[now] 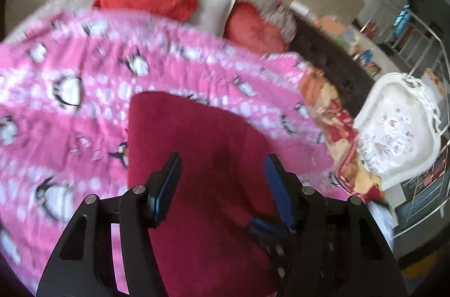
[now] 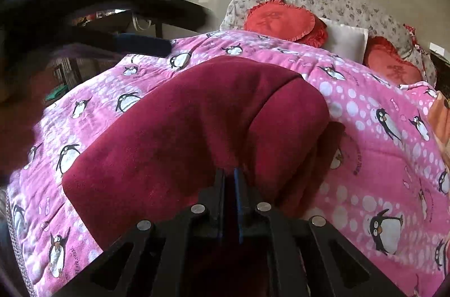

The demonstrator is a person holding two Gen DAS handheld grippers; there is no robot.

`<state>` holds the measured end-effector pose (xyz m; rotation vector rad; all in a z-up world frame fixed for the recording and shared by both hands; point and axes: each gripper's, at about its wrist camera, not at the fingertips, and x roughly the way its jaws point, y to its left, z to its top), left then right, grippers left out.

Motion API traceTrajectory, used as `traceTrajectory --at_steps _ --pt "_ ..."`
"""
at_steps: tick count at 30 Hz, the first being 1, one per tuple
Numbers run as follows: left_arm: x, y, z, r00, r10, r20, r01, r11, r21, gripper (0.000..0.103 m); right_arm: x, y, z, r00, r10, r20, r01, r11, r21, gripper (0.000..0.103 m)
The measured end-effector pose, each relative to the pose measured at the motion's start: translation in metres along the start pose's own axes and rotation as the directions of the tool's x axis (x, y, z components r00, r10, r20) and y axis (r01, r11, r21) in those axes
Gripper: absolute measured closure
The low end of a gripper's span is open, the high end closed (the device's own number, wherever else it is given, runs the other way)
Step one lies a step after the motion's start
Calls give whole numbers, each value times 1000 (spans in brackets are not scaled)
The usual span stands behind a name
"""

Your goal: Fold small clothes

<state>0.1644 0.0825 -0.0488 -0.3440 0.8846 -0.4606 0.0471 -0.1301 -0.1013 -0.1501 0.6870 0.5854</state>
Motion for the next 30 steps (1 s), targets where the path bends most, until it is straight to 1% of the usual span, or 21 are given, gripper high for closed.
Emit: traceTrajectory --at_steps 2,3,4,5,6,7,10,12,13,14,15,16,17,19,21,23,24,25,27,29,30 --pt "29 10 11 998 44 -49 -45 999 -17 42 -1 -2 1 1000 18 4 -18 1000 17 97" --pt "44 15 12 994 89 -69 -90 996 -16 42 0 -5 1 1000 30 6 -30 999 28 97" --pt "63 25 9 983 149 -111 -152 988 -17 42 0 -6 1 999 37 7 -37 999 34 97" --pt "76 32 4 976 173 -133 -177 984 -21 42 1 -7 1 999 45 9 -45 998 40 97" --pt "77 33 1 980 175 -92 -177 984 -12 41 1 -7 2 998 57 9 -57 997 45 97" --pt "78 34 0 980 181 -82 -183 983 -16 41 2 -7 3 998 58 8 -59 997 46 97" --pt "77 27 -4 974 217 -68 -215 976 23 41 2 -5 5 998 55 8 -55 998 40 97" --pt "75 25 -8 975 220 -42 -218 975 31 41 -5 -6 12 998 67 -2 -67 997 44 97" --pt "74 26 -11 975 222 -28 -221 975 25 41 -11 -9 18 997 75 7 -75 995 63 97" --pt "71 26 -13 974 225 -18 -225 974 24 41 -24 -16 29 997 52 56 -58 994 96 97" --pt "71 25 -14 973 231 -10 -230 973 27 41 -32 -23 37 995 12 97 -24 993 120 96" --pt "71 23 -14 971 241 -5 -240 970 29 41 -38 -34 47 991 -43 126 23 987 158 95" --pt "72 22 -11 968 252 -4 -252 967 38 41 -37 -47 60 989 -81 126 53 976 210 95" --pt "74 18 -11 962 274 -2 -274 960 54 41 -22 -60 76 994 -59 95 36 972 233 95" --pt "75 17 -11 959 282 -2 -282 958 60 41 3 -59 88 998 -27 53 16 982 186 95" --pt "77 18 -10 957 292 -5 -291 955 62 41 39 -66 91 999 4 -46 5 982 188 95" --pt "79 17 -10 953 302 -8 -301 951 67 41 66 -73 86 989 -11 -148 41 980 197 95" --pt "80 16 -10 946 323 -12 -321 944 74 41 84 -78 79 980 -12 -197 51 980 193 95" --pt "83 12 -10 936 353 -10 -351 932 89 41 88 -80 70 992 0 -129 24 983 180 95" --pt "86 8 -11 926 377 -9 -374 921 105 41 87 -79 68 993 -8 -115 29 982 186 95" --pt "87 8 -10 925 381 -10 -378 920 107 41 86 -78 68 993 -14 -114 34 983 179 95"
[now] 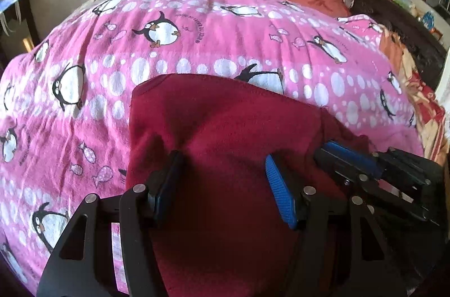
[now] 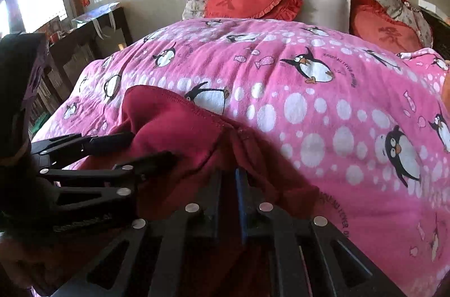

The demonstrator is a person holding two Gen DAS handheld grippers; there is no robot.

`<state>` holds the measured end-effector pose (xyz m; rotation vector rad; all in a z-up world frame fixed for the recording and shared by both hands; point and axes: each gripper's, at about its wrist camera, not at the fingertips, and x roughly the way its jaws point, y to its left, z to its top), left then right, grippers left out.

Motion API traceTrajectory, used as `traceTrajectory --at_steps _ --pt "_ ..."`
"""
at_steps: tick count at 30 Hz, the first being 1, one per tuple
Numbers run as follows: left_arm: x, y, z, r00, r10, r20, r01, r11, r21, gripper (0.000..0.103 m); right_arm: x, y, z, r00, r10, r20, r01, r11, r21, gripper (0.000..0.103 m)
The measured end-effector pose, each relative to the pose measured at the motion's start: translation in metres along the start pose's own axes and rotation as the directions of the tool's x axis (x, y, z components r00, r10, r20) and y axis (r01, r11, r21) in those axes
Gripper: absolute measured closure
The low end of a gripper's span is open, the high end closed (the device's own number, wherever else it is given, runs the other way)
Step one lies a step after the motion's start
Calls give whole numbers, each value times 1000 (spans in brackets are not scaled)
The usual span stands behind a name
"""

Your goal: Fold small clothes

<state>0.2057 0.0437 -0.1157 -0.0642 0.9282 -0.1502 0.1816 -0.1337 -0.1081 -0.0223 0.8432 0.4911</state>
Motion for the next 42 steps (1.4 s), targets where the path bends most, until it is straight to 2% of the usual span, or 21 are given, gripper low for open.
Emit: traceTrajectory --at_steps 5,6,8,10,14,16,18,22,25,31,37,42 --pt "1 2 0 1000 -13 5 13 1000 -10 41 -14 5 8 999 -25 -25 25 1000 2 95" --pt "0 2 0 1000 -13 6 13 1000 -11 41 -31 6 7 998 -66 -3 66 998 6 95" --pt "0 3 0 1000 -16 7 16 1000 -14 41 -58 11 2 994 -90 56 90 996 5 93" --pt "0 3 -1 1000 -17 7 17 1000 -15 41 -85 23 -9 992 -82 98 83 997 -6 93" --pt "0 3 0 1000 -15 7 16 1000 -14 41 -111 58 -43 993 -30 115 41 995 -88 93" --pt "0 3 0 1000 -18 8 18 1000 -16 41 -107 64 -58 997 2 75 5 996 -92 91" --pt "0 2 -1 1000 -15 9 15 1000 -14 41 -96 61 -73 999 -1 44 5 996 -86 88" --pt "-1 2 -1 1000 -11 11 11 1000 -11 41 -85 72 -93 989 -77 127 103 973 -206 87" --pt "-1 2 -1 1000 -11 11 11 1000 -11 41 -81 80 -96 982 -112 152 145 963 -228 86" --pt "-2 2 -1 1000 -9 13 9 1000 -10 41 -86 65 -92 987 -36 156 64 983 -175 85" --pt "-2 2 -1 1000 -9 13 9 1000 -10 41 -83 67 -90 986 -48 161 78 979 -186 85" --pt "-3 1 -1 1000 -11 6 11 1000 -11 41 -83 62 -91 988 -4 152 27 988 -149 85"
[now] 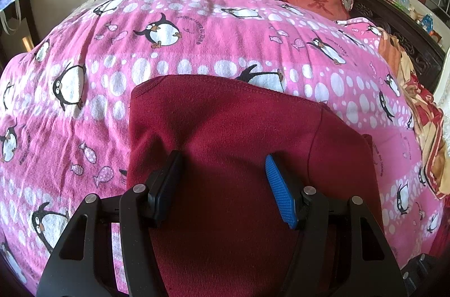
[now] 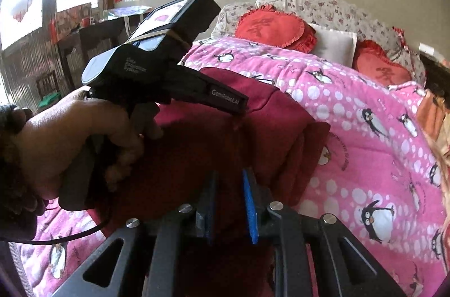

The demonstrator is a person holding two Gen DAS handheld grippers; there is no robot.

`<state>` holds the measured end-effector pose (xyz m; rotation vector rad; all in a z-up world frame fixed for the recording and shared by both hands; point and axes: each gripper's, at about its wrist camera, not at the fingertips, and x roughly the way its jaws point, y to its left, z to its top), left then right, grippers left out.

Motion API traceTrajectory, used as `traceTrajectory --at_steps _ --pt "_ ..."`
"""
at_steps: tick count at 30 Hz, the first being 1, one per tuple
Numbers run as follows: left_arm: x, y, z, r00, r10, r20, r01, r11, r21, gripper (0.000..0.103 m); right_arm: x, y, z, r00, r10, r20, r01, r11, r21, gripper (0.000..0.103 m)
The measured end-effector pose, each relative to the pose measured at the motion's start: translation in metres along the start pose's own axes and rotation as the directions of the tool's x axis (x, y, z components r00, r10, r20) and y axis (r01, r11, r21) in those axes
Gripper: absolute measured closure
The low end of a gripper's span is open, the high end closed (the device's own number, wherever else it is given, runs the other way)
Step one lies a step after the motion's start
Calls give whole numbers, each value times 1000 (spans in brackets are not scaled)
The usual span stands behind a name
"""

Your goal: Fold small clothes

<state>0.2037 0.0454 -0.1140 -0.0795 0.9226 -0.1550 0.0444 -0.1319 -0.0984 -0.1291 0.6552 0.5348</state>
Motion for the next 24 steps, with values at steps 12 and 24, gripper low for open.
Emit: traceTrajectory --at_steps 12,24 --pt "-174 13 -72 984 53 172 -76 988 131 7 -57 -24 10 994 -103 -34 108 957 270 67" --pt "-223 -29 -140 976 140 169 -155 984 82 2 -165 -1 -14 986 -83 -147 124 947 298 42"
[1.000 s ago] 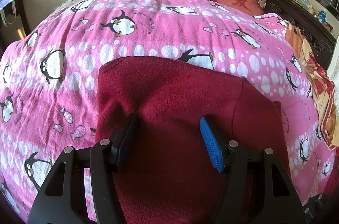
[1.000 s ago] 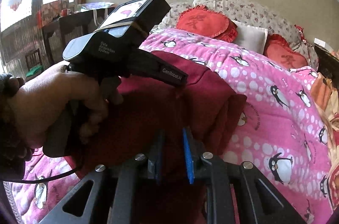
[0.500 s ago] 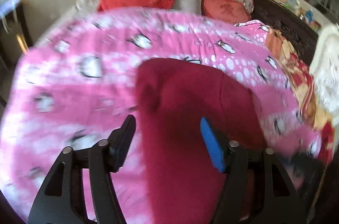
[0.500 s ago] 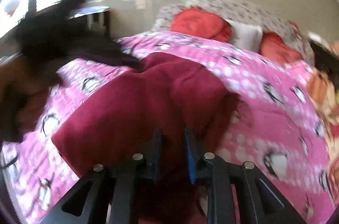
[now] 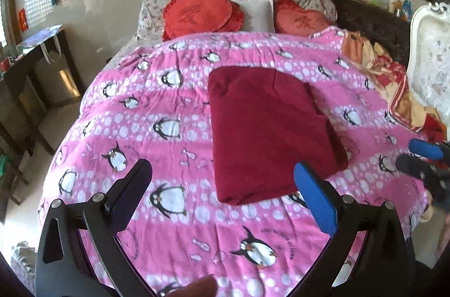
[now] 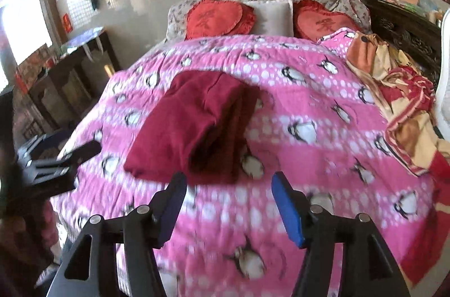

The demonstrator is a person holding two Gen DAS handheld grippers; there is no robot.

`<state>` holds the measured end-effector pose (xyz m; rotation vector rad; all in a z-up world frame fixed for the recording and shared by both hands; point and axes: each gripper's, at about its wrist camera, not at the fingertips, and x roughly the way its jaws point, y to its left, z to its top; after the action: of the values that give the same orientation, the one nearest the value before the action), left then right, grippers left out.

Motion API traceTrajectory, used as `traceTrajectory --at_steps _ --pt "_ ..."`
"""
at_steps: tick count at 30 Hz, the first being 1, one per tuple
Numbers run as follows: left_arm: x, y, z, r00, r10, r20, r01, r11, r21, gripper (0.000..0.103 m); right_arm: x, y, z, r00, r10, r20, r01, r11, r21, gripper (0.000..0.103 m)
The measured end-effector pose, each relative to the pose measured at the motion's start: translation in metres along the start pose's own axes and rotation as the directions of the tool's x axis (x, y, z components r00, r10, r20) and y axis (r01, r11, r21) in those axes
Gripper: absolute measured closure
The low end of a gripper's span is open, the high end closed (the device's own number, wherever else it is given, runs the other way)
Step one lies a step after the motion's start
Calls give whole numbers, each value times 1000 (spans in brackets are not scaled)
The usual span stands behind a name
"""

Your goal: Fold small clothes

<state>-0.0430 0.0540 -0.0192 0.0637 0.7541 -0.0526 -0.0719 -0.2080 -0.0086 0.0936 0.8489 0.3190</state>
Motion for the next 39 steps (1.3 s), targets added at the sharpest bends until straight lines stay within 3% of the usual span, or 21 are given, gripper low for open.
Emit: traceTrajectory --at_steps 4,7,11,18,39 --pt "11 -4 0 986 -60 -156 49 996 -75 2 -7 -3 -12 1000 -6 -30 6 1000 17 42" --pt "8 -5 -3 975 -98 -200 69 987 -145 2 -10 -4 -17 999 -23 -36 23 1000 21 42" --pt "-4 -11 -5 975 -112 -191 83 985 -154 2 -9 -3 -25 999 -9 -48 10 999 33 42" --pt "-9 -20 -4 982 -57 -179 44 996 -77 2 -15 3 -24 999 -6 -33 7 1000 23 42" --pt "3 -25 -10 976 -86 -201 72 994 -76 2 -8 3 -20 999 -5 -46 6 1000 6 42"
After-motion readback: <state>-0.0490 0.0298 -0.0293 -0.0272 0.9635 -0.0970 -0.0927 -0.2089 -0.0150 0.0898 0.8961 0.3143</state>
